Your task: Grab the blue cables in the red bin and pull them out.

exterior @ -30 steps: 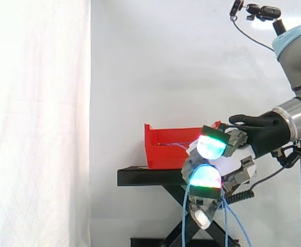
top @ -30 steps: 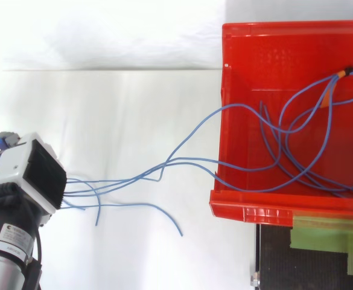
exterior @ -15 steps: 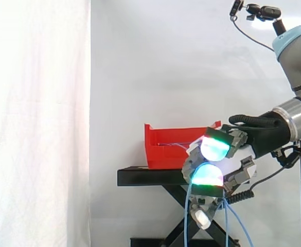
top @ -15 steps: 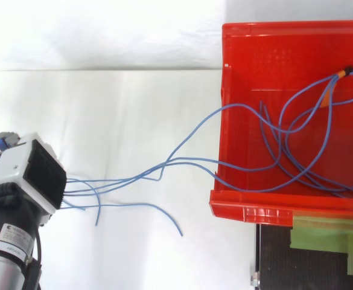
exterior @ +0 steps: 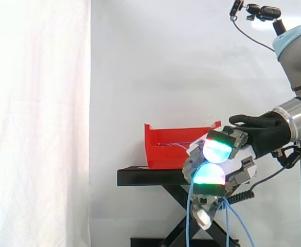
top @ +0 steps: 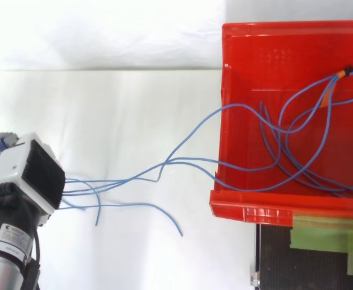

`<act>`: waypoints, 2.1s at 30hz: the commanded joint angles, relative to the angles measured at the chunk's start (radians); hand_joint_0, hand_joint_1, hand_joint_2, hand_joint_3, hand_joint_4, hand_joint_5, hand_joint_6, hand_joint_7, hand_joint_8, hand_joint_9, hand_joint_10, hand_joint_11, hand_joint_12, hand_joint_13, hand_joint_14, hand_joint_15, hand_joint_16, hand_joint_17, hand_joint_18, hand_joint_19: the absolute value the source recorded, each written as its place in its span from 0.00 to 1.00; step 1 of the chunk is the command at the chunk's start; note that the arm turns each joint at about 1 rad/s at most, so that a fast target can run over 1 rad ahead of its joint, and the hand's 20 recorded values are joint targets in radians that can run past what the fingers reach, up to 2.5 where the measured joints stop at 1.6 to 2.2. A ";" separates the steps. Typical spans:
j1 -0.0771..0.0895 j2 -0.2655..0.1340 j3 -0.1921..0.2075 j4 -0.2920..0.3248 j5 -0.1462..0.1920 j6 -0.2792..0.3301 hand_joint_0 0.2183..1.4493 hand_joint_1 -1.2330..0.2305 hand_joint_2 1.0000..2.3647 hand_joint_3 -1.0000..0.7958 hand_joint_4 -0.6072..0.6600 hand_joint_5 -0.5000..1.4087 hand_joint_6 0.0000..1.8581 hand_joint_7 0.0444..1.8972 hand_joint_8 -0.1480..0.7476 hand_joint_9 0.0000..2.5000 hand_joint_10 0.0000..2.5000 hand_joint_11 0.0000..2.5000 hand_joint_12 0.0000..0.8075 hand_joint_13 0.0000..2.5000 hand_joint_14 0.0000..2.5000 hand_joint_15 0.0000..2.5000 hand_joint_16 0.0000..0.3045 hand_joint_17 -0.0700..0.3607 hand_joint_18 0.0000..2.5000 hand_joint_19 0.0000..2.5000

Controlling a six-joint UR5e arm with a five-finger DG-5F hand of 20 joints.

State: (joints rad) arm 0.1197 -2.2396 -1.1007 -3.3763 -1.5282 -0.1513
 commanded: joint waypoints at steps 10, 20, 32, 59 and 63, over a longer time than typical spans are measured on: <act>0.000 0.000 -0.001 0.000 -0.001 0.000 0.53 0.18 0.00 0.00 0.55 0.68 0.47 0.31 0.43 0.39 0.01 0.50 0.41 0.32 0.01 0.26 0.14 0.38 0.22 0.17; 0.000 0.000 -0.001 0.000 -0.001 0.000 0.55 0.18 0.00 0.00 0.50 0.67 0.50 0.30 0.42 0.40 0.01 0.50 0.41 0.32 0.01 0.26 0.14 0.38 0.23 0.17; 0.000 0.000 -0.001 -0.002 -0.001 0.000 0.56 0.19 0.00 0.00 0.48 0.66 0.55 0.29 0.40 0.43 0.00 0.61 0.41 0.38 0.01 0.35 0.13 0.38 0.25 0.19; 0.000 0.000 -0.001 0.005 -0.003 -0.040 0.58 0.20 0.00 0.00 0.49 0.66 0.53 0.28 0.41 0.45 0.00 0.64 0.36 0.48 0.31 0.62 0.13 0.37 0.41 0.42; 0.000 0.000 -0.001 0.005 -0.003 -0.069 0.58 0.20 0.00 0.00 0.49 0.66 0.52 0.28 0.41 0.45 0.00 0.63 0.35 0.46 0.47 0.58 0.13 0.37 0.44 0.49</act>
State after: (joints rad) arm 0.1197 -2.2394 -1.1014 -3.3720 -1.5309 -0.1998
